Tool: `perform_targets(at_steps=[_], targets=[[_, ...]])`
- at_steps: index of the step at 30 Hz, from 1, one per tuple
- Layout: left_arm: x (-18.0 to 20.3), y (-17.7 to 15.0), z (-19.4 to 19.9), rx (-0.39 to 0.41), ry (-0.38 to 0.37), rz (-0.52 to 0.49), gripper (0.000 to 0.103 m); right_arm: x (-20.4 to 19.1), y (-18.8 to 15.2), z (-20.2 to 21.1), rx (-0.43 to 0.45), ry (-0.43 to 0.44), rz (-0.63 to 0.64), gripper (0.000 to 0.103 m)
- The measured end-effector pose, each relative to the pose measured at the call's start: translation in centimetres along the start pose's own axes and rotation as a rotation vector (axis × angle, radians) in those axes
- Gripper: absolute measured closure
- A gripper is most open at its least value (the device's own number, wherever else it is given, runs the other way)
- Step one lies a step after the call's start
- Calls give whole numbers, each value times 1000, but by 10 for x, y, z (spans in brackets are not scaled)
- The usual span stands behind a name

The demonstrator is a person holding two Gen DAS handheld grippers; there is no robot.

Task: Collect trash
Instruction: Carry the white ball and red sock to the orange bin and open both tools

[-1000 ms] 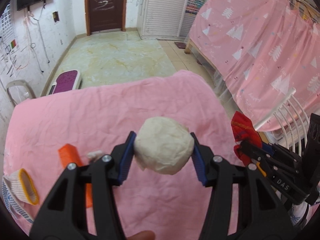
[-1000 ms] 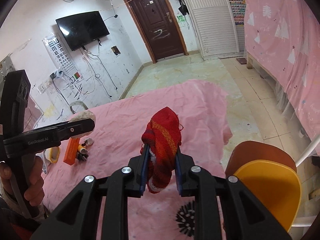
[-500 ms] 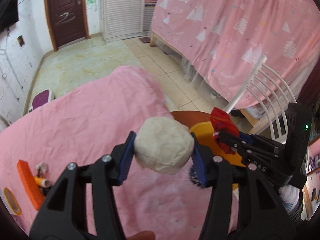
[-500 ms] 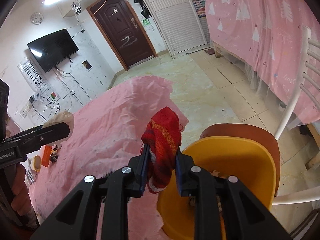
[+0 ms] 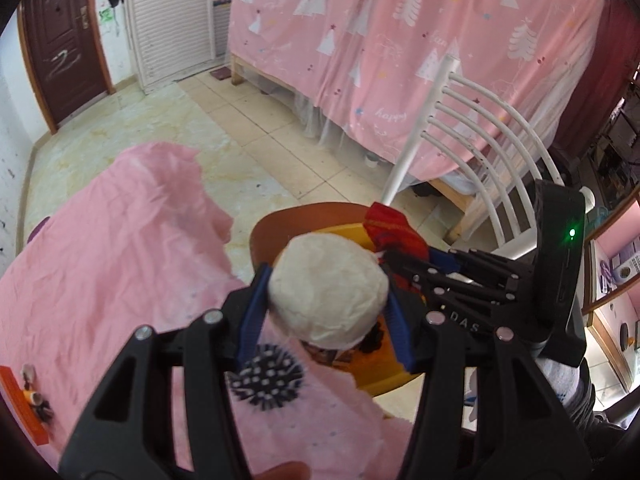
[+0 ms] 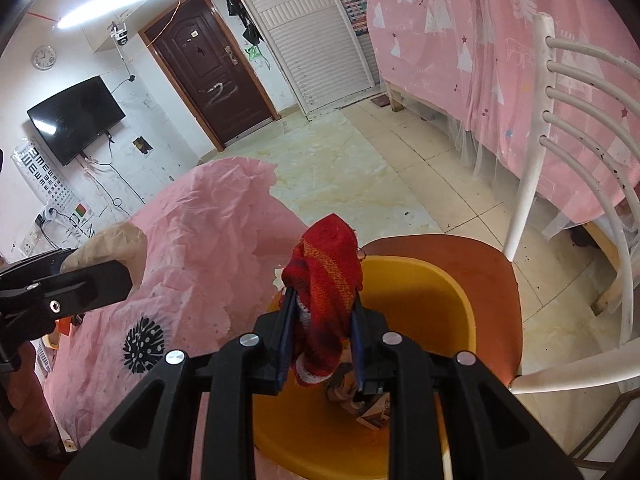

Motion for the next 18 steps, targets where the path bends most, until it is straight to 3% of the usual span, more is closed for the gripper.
perform_targets(at_steps=[4, 5, 6, 7, 11, 18], targets=[[12, 9, -10, -13, -23, -9, 50, 15, -1, 5, 5, -12, -24, 86], [14, 8, -11, -16, -27, -10, 47, 19, -1, 6, 6, -14, -30, 85], [16, 9, -13, -17, -29, -9, 34, 22, 0, 7, 6, -15, -37, 84], [17, 11, -13, -13, -30, -8, 29, 24, 0, 7, 6, -17, -43, 83], [16, 13, -10, -3, -19, -3, 29, 27, 3, 11, 16, -15, -53, 79], [2, 9, 7, 29, -8, 38, 28, 16, 3, 14, 25, -14, -37, 63]])
Point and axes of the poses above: each gripper's, at about its wrist camera, not at the fingertips, and z roughly against the way its jaws point, x to its right, y to its top, the point moved 3 cm from there along -z, roughly the way its jaws point, and after that the axes turned 13 degrees about -z, right-handed, at the moved point
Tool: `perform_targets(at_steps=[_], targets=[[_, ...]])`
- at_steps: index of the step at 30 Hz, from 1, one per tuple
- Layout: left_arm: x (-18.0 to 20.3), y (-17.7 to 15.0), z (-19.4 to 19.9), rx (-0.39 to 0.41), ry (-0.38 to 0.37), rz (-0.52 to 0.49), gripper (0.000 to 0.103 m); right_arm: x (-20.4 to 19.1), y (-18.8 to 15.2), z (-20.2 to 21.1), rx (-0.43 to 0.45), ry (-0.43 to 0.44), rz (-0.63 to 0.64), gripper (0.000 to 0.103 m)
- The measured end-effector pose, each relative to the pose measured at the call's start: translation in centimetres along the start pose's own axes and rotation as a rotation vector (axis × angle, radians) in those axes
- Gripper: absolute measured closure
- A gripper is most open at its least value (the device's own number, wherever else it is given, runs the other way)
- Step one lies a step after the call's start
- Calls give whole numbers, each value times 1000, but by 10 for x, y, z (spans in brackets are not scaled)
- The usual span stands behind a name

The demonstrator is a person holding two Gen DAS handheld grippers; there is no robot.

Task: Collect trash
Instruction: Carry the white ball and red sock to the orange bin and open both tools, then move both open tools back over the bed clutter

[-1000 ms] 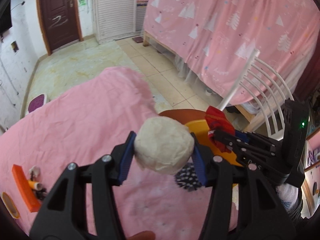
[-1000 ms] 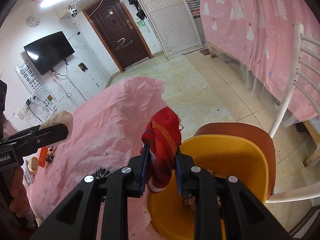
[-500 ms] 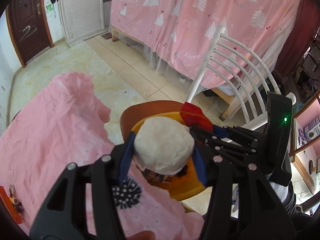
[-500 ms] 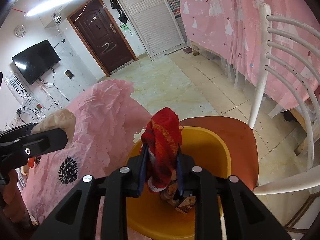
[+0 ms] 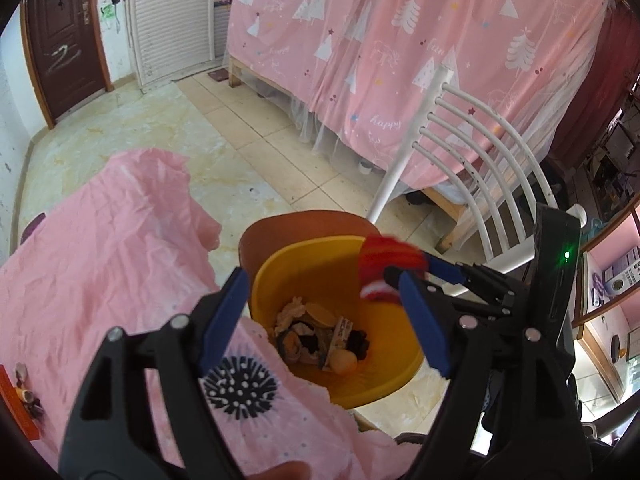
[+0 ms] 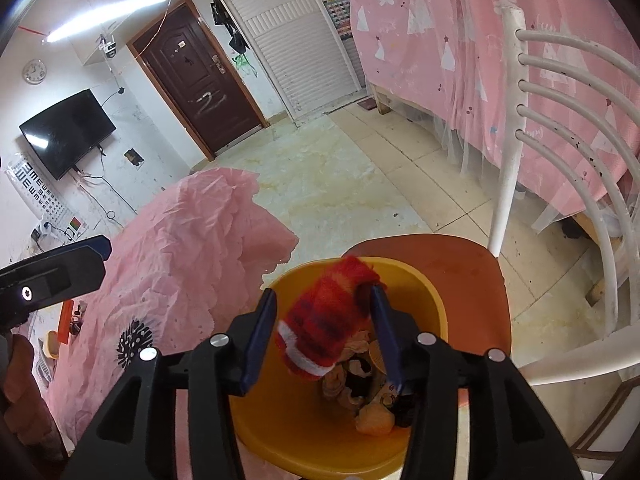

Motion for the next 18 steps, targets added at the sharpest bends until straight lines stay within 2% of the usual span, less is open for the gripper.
perform_targets(at_steps=[7, 18], targets=[[-23, -15, 27, 42, 47, 35, 25, -29, 0, -1, 6, 1, 37, 57], [-83, -52, 74, 95, 140, 143, 25, -118, -12, -15, -16, 62, 152, 51]])
Point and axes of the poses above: each gripper's, at about its wrist camera, not at the fingertips, and z roughly against the way its jaws point, x to its right, y to its top, the point moved 3 cm from there along -z, roughly the way its jaws point, and after that the axes turned 13 degrees about -z, right-handed, at the moved point
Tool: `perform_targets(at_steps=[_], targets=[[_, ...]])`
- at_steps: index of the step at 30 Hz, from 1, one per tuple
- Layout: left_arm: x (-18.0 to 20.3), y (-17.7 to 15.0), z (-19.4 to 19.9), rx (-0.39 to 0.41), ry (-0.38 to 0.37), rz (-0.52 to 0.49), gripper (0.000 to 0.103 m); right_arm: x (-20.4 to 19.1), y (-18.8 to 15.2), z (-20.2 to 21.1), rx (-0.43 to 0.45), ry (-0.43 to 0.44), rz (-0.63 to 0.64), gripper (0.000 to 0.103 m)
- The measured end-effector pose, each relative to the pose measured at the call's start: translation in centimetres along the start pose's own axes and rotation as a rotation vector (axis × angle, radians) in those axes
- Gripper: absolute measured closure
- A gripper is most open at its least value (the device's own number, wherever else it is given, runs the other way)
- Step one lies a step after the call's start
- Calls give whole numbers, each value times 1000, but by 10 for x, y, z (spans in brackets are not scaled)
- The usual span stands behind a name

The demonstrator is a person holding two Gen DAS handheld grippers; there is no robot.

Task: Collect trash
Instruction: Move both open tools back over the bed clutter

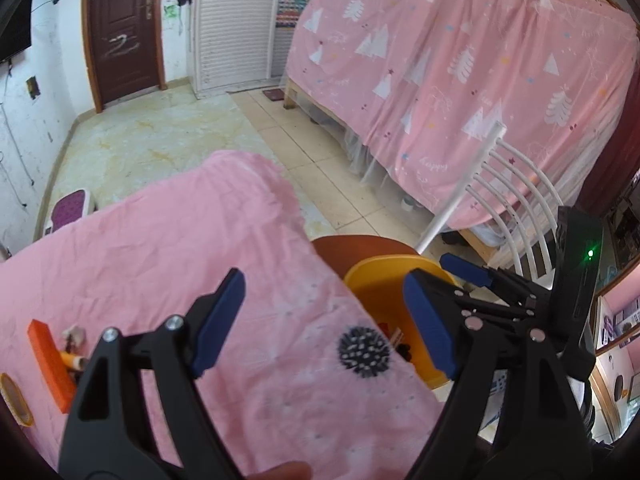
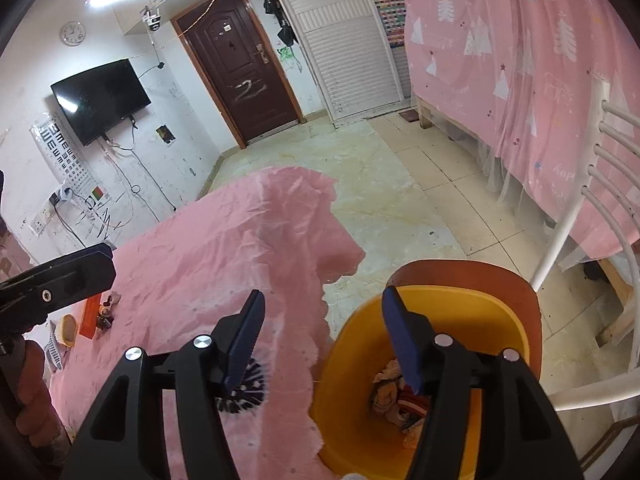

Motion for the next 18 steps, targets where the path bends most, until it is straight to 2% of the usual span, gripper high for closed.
perform_targets(at_steps=[4, 12, 15, 16, 18], targets=[[-26, -14, 17, 18, 38, 27, 25, -32, -2, -8, -13, 20, 40, 51], [-88, -46, 45, 10, 179, 98, 25, -93, -16, -29, -59, 45, 126, 50], [-112, -63, 49, -25, 251, 121, 25, -114, -21, -38, -79, 57, 161, 50], [-121, -70, 51, -45, 303, 122, 25, -121, -22, -40, -85, 62, 173, 50], [-137, -80, 55, -56, 359, 135, 25, -135, -26, -46, -97, 70, 195, 50]])
Point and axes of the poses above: each gripper's, at about its wrist camera, not at the fingertips, and z roughly against the way its jaws point, x to its right, y to its top, the point moved 3 cm from there along -z, roughly the way its jaws point, and after that the axes turned 13 degrees about -z, right-handed, at the moved point
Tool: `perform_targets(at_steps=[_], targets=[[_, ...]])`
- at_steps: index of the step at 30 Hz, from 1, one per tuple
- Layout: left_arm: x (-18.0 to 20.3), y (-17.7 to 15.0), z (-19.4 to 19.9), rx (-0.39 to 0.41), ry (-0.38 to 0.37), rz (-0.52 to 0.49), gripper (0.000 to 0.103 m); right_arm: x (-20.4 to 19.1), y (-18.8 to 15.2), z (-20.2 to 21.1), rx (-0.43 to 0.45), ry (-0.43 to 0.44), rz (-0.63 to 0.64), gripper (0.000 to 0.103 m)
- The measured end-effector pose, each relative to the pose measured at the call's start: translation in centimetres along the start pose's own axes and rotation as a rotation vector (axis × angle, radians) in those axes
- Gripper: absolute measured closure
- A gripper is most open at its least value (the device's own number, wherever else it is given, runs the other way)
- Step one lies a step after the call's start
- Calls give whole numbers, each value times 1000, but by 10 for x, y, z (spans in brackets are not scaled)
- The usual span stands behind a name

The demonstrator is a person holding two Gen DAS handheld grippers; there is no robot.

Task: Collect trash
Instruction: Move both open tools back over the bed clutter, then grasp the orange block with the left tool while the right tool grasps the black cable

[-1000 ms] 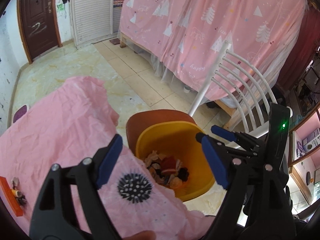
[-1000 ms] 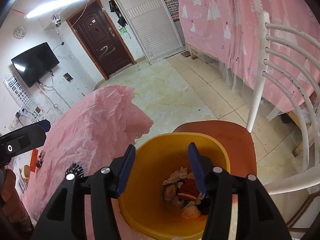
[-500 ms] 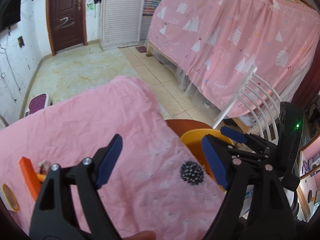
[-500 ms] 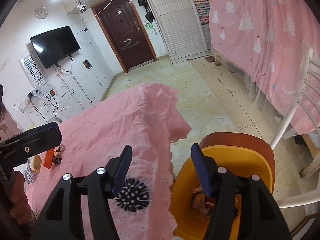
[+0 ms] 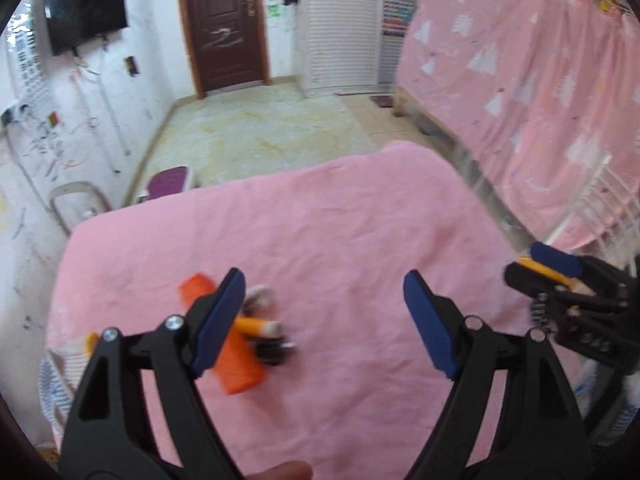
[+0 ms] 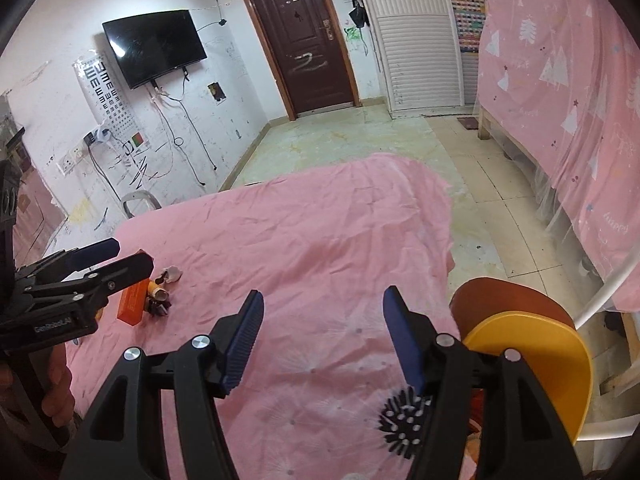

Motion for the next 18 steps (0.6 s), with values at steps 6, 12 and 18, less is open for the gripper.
perform_targets(at_steps=[6, 12, 18], targets=[[-43, -21, -5, -38, 33, 84, 25, -36, -3, -17, -35, 20, 61, 50], [-60, -30, -15, -77, -13, 138, 35, -66, -7, -30, -62, 36, 109, 50], [-66, -38, -33, -120, -90, 177, 40, -84, -13, -40, -85, 35, 140, 50]])
Point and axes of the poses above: each gripper's, at about its wrist camera, not at the fingertips, and z roughly against the way its jaws point, x to its right, y to its top, the point moved 3 cm from there along -z, roughly the way its jaws point, and after that the axes turned 13 degrees about -z, right-handed, at the moved point
